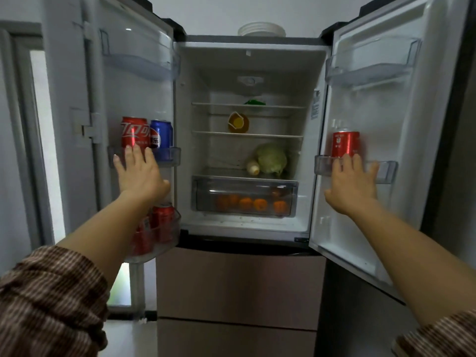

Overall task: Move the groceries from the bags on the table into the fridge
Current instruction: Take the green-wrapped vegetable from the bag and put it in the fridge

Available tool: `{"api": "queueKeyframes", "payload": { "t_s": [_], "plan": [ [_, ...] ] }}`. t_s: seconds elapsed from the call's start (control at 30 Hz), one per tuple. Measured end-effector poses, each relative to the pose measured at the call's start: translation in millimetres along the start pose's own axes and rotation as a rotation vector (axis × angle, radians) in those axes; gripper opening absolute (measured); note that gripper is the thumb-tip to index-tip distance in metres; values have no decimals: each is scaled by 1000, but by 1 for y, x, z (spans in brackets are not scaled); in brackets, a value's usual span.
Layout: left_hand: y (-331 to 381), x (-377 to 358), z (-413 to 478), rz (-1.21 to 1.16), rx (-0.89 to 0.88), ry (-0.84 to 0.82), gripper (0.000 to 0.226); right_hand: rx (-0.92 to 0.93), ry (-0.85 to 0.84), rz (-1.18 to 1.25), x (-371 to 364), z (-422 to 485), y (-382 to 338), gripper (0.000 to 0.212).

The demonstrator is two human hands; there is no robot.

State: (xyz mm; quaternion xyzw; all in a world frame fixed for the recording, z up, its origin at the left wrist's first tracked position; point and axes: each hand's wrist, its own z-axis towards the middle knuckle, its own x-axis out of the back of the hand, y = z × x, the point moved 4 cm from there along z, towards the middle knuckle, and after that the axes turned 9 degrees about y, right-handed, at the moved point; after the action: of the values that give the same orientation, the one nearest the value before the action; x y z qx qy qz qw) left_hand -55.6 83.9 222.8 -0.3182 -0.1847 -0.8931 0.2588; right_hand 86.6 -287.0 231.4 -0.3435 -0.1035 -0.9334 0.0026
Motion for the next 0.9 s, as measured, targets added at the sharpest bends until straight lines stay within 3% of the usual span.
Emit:
{"api": "queueKeyframes", "payload": {
  "t_s": [0.2, 0.5, 0.63, 0.73, 0.83, 0.9],
  "plan": [
    [-23, 7, 16, -38, -62, 62, 82, -87, 30, -59, 0, -1, 6, 73],
    [13, 5, 23, -58, -111, 108, 72, -41, 45, 45, 10, 5, -17, 69],
    [47, -4, 15, -167, -184, -8, 76, 41, 17, 134, 20, 7, -38, 69],
    [71, -9, 6, -307, -258, -147, 86, 124, -32, 368, 27, 11, -50, 64],
    [86, 3, -2, -388, -353, -35, 85, 140, 19, 621, 33, 17, -48, 68],
    [89, 11, -5, -481, -395, 137, 81, 115, 202, 604, 39, 20, -37, 66]
  ]
}}
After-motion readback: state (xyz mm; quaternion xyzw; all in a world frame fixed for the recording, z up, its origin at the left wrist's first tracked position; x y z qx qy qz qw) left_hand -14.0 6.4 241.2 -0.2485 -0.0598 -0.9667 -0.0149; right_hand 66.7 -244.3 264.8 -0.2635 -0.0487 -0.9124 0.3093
